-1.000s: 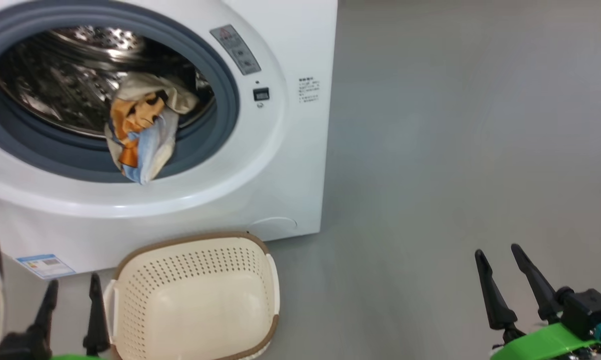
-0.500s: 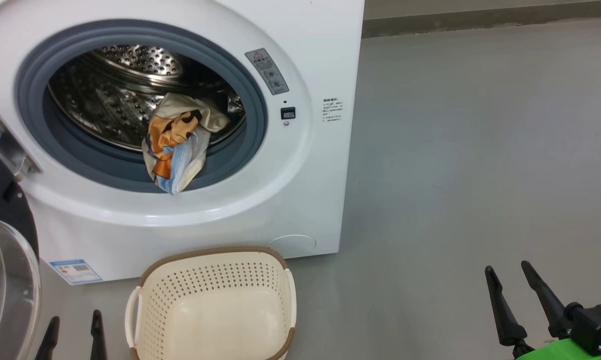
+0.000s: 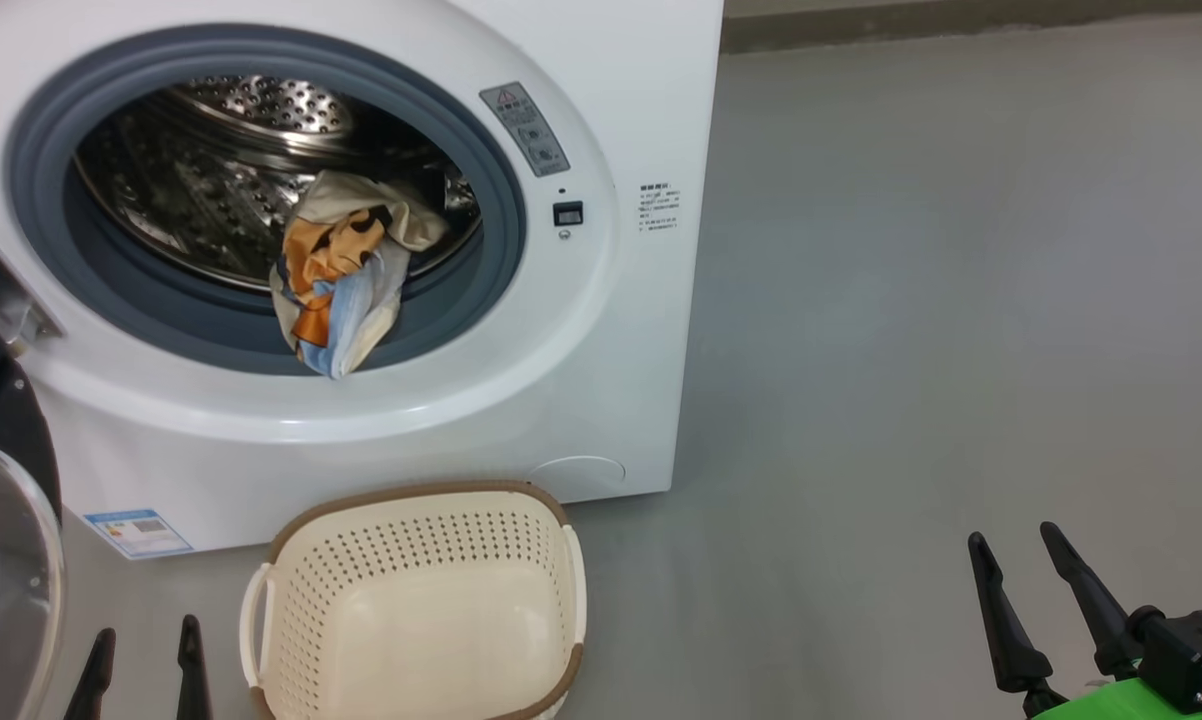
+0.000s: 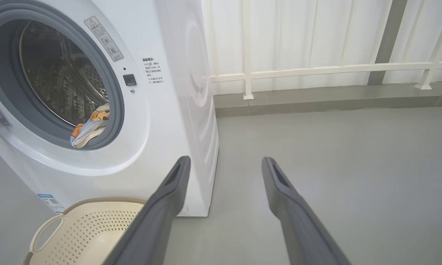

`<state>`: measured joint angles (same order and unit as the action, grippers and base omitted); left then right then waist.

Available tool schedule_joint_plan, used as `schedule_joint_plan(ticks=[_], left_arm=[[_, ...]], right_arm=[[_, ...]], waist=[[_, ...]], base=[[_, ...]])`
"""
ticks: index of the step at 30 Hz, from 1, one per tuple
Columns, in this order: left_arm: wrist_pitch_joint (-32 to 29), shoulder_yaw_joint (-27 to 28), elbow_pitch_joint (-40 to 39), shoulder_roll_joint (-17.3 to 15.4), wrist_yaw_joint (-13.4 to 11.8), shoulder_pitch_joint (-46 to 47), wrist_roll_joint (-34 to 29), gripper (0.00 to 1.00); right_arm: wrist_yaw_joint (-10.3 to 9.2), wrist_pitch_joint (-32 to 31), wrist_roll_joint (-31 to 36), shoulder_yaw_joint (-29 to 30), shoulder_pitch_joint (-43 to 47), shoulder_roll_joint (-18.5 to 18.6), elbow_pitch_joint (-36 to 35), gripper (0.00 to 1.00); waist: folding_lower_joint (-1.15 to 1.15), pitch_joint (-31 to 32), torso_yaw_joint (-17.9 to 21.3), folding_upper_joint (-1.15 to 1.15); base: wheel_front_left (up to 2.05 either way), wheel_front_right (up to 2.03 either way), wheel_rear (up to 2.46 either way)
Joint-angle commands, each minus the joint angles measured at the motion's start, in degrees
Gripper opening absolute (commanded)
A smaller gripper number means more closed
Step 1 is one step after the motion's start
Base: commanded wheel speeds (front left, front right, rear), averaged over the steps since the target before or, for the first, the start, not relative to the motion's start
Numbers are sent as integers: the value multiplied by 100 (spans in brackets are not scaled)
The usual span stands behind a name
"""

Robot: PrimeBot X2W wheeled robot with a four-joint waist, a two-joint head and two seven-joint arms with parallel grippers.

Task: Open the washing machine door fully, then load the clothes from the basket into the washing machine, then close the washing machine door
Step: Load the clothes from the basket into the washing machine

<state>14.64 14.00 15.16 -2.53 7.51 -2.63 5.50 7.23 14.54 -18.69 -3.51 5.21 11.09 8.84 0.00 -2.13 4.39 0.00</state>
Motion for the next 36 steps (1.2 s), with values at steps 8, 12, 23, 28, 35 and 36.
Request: schedule_joint_plan(ticks=[8, 12, 23, 28, 35, 36], left_arm=[[36, 198, -27, -40, -5, 488, 169, 100], [36, 106, 155, -164, -4, 898, 177, 100], [-94, -657, 1681, -1076, -3, 2898, 315, 100], [-504, -1098, 2372, -1333, -3, 3827, 384, 100], [-912, -1622, 3153, -1598, -3, 4950, 439, 100], [-933, -1669, 3247, -1622, -3, 5080, 441, 100]], right_arm=[[25, 46, -31, -125, -359, 4, -203, 100], [25, 46, 0, -159, -552, -88, -236, 100], [25, 46, 53, -326, -1293, -377, -237, 100], [25, 46, 74, -366, -1462, -480, -223, 100], [25, 46, 73, -457, -1648, -552, -203, 100], [25, 46, 74, -468, -1666, -558, -205, 100]], waist=[[0, -533, 148, 0], [0, -934, 205, 0], [0, -1995, 387, 0], [0, -2216, 436, 0], [0, -2390, 523, 0], [0, -2403, 532, 0]], base=[[0, 0, 0], [0, 0, 0], [0, 0, 0], [0, 0, 0], [0, 0, 0], [0, 0, 0]])
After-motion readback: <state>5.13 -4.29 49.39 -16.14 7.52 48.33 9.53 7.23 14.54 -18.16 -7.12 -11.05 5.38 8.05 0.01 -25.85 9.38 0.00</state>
